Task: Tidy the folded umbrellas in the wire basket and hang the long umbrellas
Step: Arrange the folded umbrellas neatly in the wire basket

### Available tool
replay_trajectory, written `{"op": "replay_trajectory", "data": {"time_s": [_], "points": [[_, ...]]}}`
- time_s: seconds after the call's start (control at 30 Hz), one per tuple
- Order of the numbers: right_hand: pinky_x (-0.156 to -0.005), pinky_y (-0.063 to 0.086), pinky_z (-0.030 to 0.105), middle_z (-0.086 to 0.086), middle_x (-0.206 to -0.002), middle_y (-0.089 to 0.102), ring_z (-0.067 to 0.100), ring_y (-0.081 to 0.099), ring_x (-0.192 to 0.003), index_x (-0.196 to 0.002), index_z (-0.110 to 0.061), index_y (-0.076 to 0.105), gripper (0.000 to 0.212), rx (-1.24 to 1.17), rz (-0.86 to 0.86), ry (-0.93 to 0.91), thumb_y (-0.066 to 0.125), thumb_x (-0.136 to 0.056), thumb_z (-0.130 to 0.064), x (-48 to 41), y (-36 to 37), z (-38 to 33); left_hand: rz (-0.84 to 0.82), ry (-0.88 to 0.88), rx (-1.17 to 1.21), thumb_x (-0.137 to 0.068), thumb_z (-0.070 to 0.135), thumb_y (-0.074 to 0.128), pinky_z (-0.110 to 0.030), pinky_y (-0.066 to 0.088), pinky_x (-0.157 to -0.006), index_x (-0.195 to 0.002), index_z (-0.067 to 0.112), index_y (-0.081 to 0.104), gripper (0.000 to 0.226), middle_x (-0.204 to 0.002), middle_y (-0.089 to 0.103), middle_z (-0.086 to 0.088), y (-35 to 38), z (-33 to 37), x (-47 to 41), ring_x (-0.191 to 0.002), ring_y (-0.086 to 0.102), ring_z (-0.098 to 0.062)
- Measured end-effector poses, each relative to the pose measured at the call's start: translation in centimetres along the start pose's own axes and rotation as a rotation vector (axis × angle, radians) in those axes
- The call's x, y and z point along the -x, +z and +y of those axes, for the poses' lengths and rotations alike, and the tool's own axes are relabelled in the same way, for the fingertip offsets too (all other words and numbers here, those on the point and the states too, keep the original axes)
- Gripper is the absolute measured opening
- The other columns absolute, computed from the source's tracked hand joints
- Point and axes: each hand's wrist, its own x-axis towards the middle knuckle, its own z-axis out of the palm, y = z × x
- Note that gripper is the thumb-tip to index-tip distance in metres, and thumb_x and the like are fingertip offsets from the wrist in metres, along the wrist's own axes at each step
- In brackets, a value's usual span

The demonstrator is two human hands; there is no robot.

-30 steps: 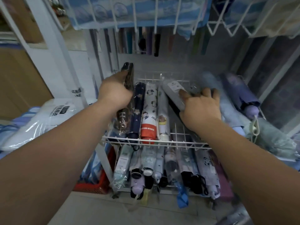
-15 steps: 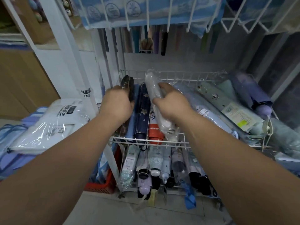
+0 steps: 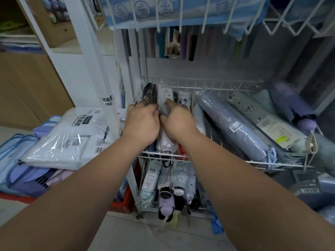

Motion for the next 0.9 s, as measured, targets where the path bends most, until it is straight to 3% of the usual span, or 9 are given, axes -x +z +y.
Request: {"op": "replay_trajectory", "data": {"time_s": [0.13,0.27,0.4,0.5,0.6,0.67,0.77,0.9], "points": [[-0.08,0.039,0.028,0.017,-0.126,0.062,0.034,0.059,-0.113,-0.134,-0.016,0.055,0.041,-0.076,0.028,0.052,0.055,-0.095,-0.027,-1.0,0.4,-1.1,-0.003,0.003,0.075,-0.098,0.017,0.043,-0.041,0.039,-0.097,-0.118,0.006,0.069,0.035,-0.118,0.068,-0.021,-0.4,0.3,0.4,-0.109,0.059,-0.039],[-0.096,0.044,0.03,0.015,-0.138,0.059,0.033,0.055,-0.125,-0.145,-0.018,0.05,0.047,-0.066,-0.056,-0.008,0.051,-0.1,-0.031,0.5,-0.7,-0.5,-0.052,-0.005,0.094,-0.101,0.019,0.054,-0.039,0.039,-0.105,-0.129,0.009,0.066,0.032,-0.131,0.062,-0.019,-1.1,0.3,0.9,-0.12,0.055,-0.038],[-0.084,0.054,0.037,0.01,-0.114,0.069,0.031,0.064,-0.104,-0.124,-0.021,0.066,0.034,0.092,0.087,-0.154,0.057,-0.095,-0.037,2.7,-4.3,1.4,-0.087,-0.037,-0.072,-0.098,0.032,0.056,-0.041,0.038,-0.104,-0.135,0.018,0.063,0.04,-0.141,0.055,-0.016,-0.7,0.6,0.9,-0.124,0.048,-0.039],[-0.087,0.053,0.04,0.011,-0.118,0.063,0.036,0.057,-0.112,-0.122,-0.022,0.066,0.038,0.342,0.2,-0.104,0.06,-0.089,-0.04,4.1,-8.6,4.0,-0.033,0.027,-0.107,-0.095,0.035,0.056,-0.044,0.041,-0.103,-0.134,0.019,0.062,0.042,-0.134,0.061,-0.014,-0.5,3.2,0.5,-0.119,0.053,-0.036],[-0.095,0.048,0.044,0.014,-0.128,0.055,0.039,0.048,-0.121,-0.131,-0.027,0.057,0.059,0.595,0.077,0.08,0.065,-0.08,-0.056,5.3,-12.0,7.3,-0.103,0.041,0.095,-0.095,0.031,0.058,-0.043,0.047,-0.102,-0.136,0.018,0.061,0.043,-0.131,0.063,-0.015,0.8,7.2,0.3,-0.116,0.059,-0.036],[-0.094,0.051,0.043,0.014,-0.127,0.057,0.039,0.055,-0.116,-0.137,-0.032,0.049,0.069,0.609,-0.017,0.125,0.069,-0.077,-0.059,6.2,-13.1,9.0,-0.198,-0.004,0.304,-0.095,0.028,0.059,-0.041,0.049,-0.103,-0.139,0.022,0.059,0.045,-0.135,0.062,-0.013,2.2,10.0,0.5,-0.116,0.063,-0.034],[-0.082,0.054,0.039,0.013,-0.116,0.067,0.037,0.066,-0.103,-0.138,-0.032,0.049,0.06,0.554,-0.036,0.073,0.064,-0.084,-0.054,6.8,-13.9,10.3,-0.356,-0.058,0.425,-0.099,0.024,0.057,-0.024,0.043,-0.103,-0.149,0.025,0.049,0.05,-0.145,0.058,-0.005,4.5,13.3,0.6,-0.127,0.058,-0.025],[-0.078,0.052,0.038,0.015,-0.111,0.069,0.037,0.067,-0.1,-0.137,-0.029,0.052,0.05,0.499,0.011,0.026,0.057,-0.092,-0.052,6.7,-14.0,10.9,-0.411,-0.128,0.562,-0.1,0.022,0.055,-0.026,0.045,-0.105,-0.156,0.03,0.036,0.059,-0.149,0.054,-0.002,6.6,14.9,0.8,-0.125,0.058,-0.02]]}}
